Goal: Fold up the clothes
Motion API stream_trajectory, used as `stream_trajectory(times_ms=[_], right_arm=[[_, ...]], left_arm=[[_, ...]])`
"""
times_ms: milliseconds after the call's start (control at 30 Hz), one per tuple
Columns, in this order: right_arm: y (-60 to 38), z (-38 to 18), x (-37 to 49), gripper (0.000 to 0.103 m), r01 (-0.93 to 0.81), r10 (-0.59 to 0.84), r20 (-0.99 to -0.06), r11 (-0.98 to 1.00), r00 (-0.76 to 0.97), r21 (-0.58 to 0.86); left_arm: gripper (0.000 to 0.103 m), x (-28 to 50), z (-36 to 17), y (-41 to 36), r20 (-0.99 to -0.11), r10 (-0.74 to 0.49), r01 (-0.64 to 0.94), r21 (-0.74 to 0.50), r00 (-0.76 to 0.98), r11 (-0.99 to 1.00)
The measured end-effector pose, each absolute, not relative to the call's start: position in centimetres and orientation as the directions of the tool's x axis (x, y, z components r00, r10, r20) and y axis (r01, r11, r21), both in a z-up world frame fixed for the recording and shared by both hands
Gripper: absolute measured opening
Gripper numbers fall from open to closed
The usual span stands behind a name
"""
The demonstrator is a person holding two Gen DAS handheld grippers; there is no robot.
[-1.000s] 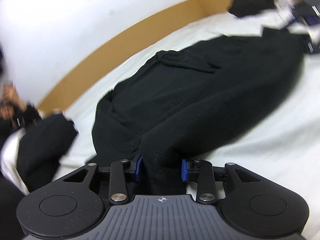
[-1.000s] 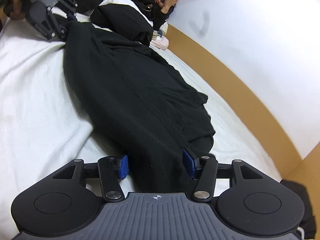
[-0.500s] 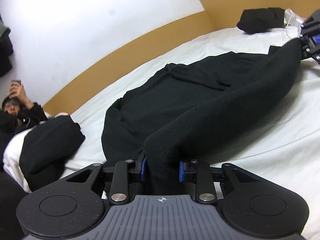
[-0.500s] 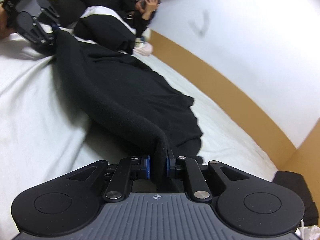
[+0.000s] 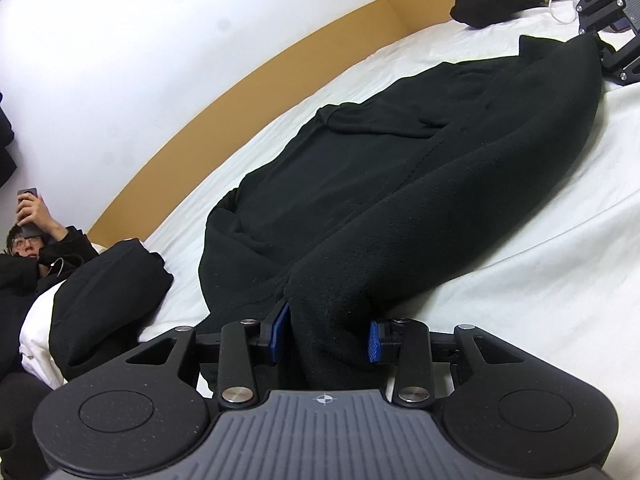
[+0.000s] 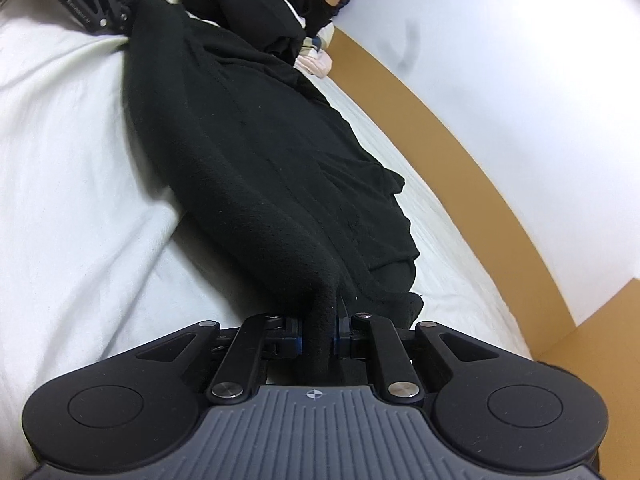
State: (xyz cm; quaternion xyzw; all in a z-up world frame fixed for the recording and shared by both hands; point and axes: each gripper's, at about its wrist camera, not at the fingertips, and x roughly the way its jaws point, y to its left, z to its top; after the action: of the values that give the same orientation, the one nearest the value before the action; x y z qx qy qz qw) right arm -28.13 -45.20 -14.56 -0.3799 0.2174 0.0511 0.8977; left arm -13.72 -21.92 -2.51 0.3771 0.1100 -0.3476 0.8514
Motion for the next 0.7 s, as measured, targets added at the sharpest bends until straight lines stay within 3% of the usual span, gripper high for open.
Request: stream_trajectory(times_ms=[67,133,167,267,367,400,467,600,700], right_arm=[[-45.2,-14.6,-28.2,0.013,-0.257,-0.074,-0.43,0.706,0.9,-0.66],[-45.3,-14.8,-27.0,0.013,-0.261,-0.069,-0.433,0.709,0.899,-0.655],[-45.4,-14.8,-26.6,0.013,-0.265,-0.063,-0.436,0.714,0.898,-0.648],[-45.7,-14.5,-26.6,0.013,-0.272,-0.048,-0.446,0.732,0.894,-0.625],[-45.6,-14.5,-26.8,0.013,-0.271,-0.049,-0.445,0.731,0.894,-0.626],[-45.5,-14.6,-26.9,0.013,-0.269,-0.053,-0.441,0.725,0.896,-0.634],[-45.1,-14.7,-27.2,0.013,-0.262,-0.065,-0.431,0.709,0.9,-0.654],[-44.9,-14.8,-27.4,0.013,-0.256,-0.074,-0.428,0.706,0.901,-0.66],[-44.9,-14.8,-27.4,0.013,-0.256,-0.075,-0.429,0.706,0.9,-0.66]], left_arm=[[0.041,-13.6,-2.5,-21.8,-0.447,-0.511,0.675,0.558,0.734,0.482],[0.05,-13.3,-2.4,-21.7,-0.444,-0.503,0.668,0.548,0.742,0.503],[0.057,-12.8,-2.1,-21.6,-0.456,-0.505,0.679,0.517,0.733,0.521],[0.058,-11.0,-1.2,-20.9,-0.505,-0.521,0.721,0.391,0.688,0.572],[0.07,-9.0,-0.6,-20.3,-0.549,-0.526,0.732,0.265,0.649,0.627],[0.07,-8.8,-0.6,-20.2,-0.555,-0.529,0.735,0.25,0.642,0.63],[0.066,-9.4,-0.6,-20.5,-0.547,-0.525,0.735,0.284,0.652,0.617],[0.04,-11.9,-1.2,-21.8,-0.509,-0.52,0.726,0.43,0.685,0.536],[0.03,-12.8,-1.6,-22.2,-0.493,-0.516,0.714,0.499,0.7,0.491]])
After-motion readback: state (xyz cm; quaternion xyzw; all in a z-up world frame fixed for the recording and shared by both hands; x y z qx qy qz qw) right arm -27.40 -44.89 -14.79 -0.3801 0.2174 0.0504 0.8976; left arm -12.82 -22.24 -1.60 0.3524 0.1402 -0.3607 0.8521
